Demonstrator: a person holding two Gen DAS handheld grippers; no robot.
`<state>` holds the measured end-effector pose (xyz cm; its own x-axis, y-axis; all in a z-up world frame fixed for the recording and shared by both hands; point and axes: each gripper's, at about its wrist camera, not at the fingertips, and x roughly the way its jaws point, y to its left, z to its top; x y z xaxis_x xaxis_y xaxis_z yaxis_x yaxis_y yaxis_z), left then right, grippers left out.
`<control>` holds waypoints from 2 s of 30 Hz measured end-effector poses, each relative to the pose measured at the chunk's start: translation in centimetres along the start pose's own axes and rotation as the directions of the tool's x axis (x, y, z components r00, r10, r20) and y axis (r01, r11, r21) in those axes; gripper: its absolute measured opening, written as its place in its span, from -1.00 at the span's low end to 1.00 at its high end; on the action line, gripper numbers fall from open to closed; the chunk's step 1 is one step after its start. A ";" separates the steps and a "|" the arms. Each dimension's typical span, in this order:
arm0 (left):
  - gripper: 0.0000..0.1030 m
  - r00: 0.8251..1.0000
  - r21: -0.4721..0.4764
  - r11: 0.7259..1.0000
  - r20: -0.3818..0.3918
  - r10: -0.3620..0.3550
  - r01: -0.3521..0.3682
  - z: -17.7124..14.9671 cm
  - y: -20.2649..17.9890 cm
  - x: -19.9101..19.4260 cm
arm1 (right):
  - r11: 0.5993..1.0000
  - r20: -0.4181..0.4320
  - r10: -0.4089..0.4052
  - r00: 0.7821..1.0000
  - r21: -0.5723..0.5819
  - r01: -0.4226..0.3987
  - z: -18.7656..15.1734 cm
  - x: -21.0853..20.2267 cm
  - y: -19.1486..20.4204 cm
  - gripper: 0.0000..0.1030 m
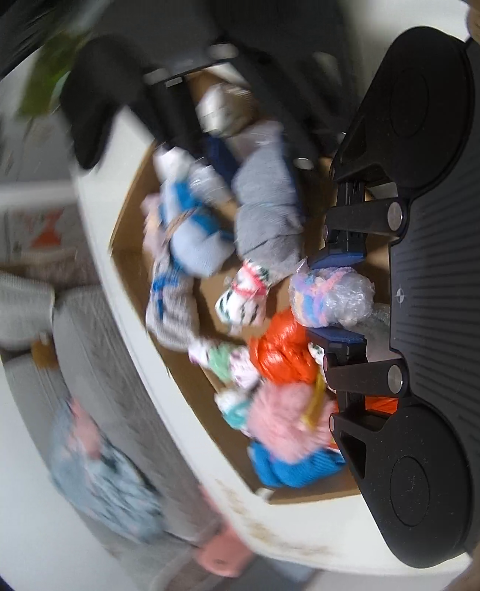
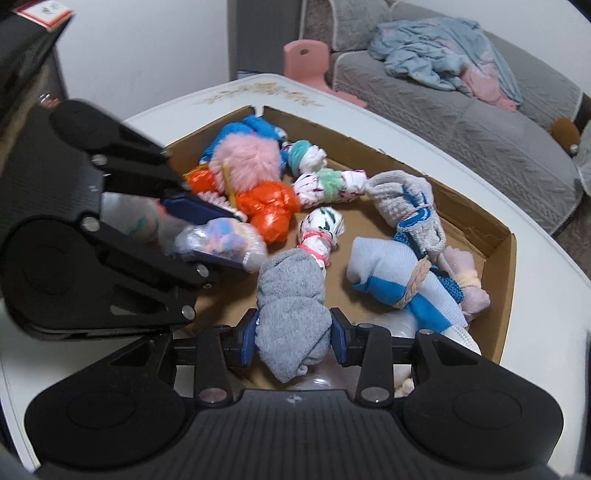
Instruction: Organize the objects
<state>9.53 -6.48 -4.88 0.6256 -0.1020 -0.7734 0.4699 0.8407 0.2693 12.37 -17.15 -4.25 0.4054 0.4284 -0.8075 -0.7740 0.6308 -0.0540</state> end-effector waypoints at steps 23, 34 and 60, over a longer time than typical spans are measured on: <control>0.50 0.998 -0.103 0.994 -0.054 0.038 -0.044 -0.2 1.3 0.2 | 1.000 -0.066 0.007 0.998 -0.016 -0.008 0.4 0.7 -0.5 0.17; 0.68 0.999 -0.222 0.974 -0.034 0.026 -0.033 -0.8 2.5 -1.9 | 1.000 -0.037 0.000 0.999 0.018 0.001 0.7 -0.9 -0.6 0.50; 0.98 0.993 -0.601 0.793 -0.002 0.121 -0.098 -4.3 4.6 -5.8 | 0.902 0.068 -0.119 0.991 0.424 0.079 -1.1 -3.4 -0.7 0.98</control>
<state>5.37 0.26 -1.59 0.6767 0.0013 -0.7362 -0.0628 0.9965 -0.0560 11.02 -19.80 -2.14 0.5266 0.3932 -0.7537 -0.4602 0.8773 0.1361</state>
